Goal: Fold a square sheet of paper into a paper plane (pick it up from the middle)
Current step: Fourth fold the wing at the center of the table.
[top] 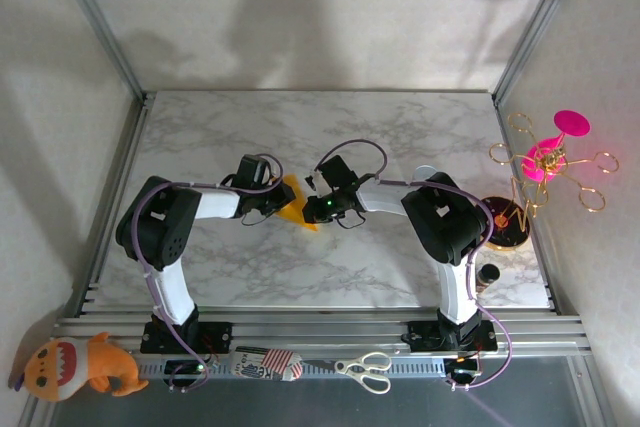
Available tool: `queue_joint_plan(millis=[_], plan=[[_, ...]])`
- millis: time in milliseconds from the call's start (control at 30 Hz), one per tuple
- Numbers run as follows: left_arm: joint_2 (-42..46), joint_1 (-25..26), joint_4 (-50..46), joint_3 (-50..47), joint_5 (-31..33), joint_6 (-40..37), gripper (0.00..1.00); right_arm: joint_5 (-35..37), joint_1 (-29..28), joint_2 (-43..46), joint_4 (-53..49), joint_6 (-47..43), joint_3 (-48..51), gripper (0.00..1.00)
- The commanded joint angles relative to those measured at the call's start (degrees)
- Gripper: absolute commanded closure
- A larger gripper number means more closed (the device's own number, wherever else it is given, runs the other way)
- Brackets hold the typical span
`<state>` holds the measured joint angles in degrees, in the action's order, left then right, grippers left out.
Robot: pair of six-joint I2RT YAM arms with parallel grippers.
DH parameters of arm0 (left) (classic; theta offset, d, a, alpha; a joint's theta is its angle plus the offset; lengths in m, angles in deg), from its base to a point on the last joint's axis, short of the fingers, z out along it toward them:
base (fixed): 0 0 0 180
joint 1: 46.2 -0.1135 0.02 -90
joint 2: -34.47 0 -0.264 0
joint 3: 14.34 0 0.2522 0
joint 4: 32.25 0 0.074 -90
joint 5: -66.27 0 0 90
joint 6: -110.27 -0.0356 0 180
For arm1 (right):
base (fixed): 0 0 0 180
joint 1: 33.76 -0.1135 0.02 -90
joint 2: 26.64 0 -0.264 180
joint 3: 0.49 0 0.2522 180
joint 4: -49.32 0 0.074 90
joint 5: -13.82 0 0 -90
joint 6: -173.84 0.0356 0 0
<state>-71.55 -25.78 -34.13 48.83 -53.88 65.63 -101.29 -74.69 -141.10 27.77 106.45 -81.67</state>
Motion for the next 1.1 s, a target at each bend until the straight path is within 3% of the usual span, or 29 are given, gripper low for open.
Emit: queue_joint_plan(millis=[0,433,867,1067], plan=[[3.1,0.0,-4.9,1.3,1.9,-4.1,0.87,3.0,-0.4,-2.0,-5.8,-1.3,0.7,0.93],[6.1,4.7,-2.8,-3.0,0.7,-7.5,0.9,3.0,-0.4,0.1,-8.7,-1.9,3.0,0.93],[0.6,4.3,-5.6,0.2,4.0,-9.9,0.91,4.4,-0.4,-1.0,-9.8,-1.9,2.9,0.93],[-0.3,1.0,-9.2,1.9,5.5,-13.3,0.9,7.4,-0.5,-1.5,-12.1,-3.0,4.7,0.94]])
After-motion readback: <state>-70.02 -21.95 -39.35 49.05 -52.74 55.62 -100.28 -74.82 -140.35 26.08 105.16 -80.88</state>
